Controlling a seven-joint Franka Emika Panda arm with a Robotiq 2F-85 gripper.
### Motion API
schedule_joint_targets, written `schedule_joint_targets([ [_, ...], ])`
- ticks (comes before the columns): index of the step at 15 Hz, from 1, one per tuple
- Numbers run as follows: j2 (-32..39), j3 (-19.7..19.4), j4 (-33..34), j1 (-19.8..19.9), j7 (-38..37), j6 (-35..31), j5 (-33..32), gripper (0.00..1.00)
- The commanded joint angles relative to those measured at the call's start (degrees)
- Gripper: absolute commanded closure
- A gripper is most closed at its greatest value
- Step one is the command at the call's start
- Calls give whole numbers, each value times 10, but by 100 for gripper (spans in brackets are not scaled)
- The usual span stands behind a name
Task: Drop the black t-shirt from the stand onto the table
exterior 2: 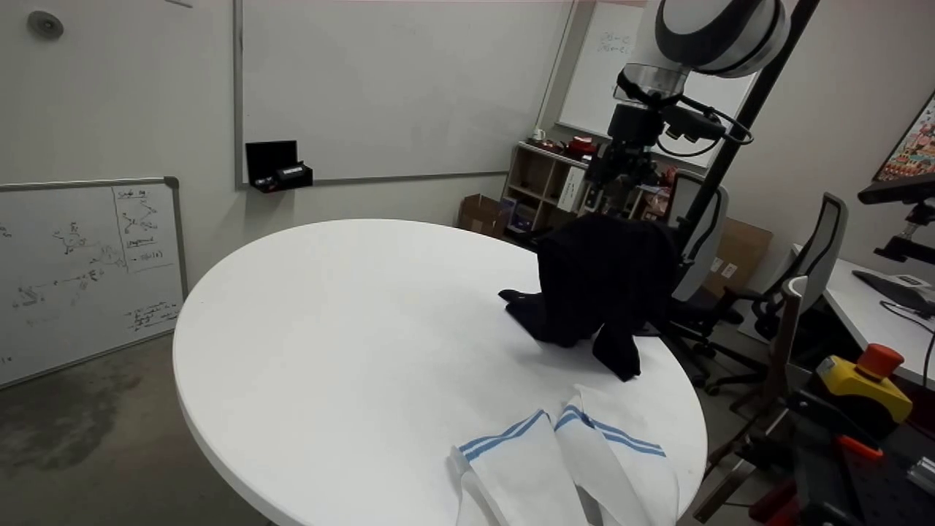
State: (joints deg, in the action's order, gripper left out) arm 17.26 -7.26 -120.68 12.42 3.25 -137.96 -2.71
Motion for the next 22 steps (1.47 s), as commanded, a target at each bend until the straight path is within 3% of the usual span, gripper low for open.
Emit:
schedule_joint_targets([
  [1, 21, -4, 29, -1, 5, 23, 18, 14],
  [2, 24, -4, 30, 0, 6, 24, 20, 15],
  [4, 27, -3, 32, 1, 6, 30, 24, 33],
  [7, 32, -4, 33, 3, 7, 36, 28, 44],
  [8, 32, -4, 34, 4, 6, 38, 29, 52],
  [9, 32, -5, 35, 5, 6, 40, 31, 69],
  [10, 32, -5, 36, 5, 6, 42, 32, 69],
  [14, 32, -3, 42, 5, 6, 54, 48, 98],
  [22, 16, -3, 50, 14, 7, 80, 87, 97],
])
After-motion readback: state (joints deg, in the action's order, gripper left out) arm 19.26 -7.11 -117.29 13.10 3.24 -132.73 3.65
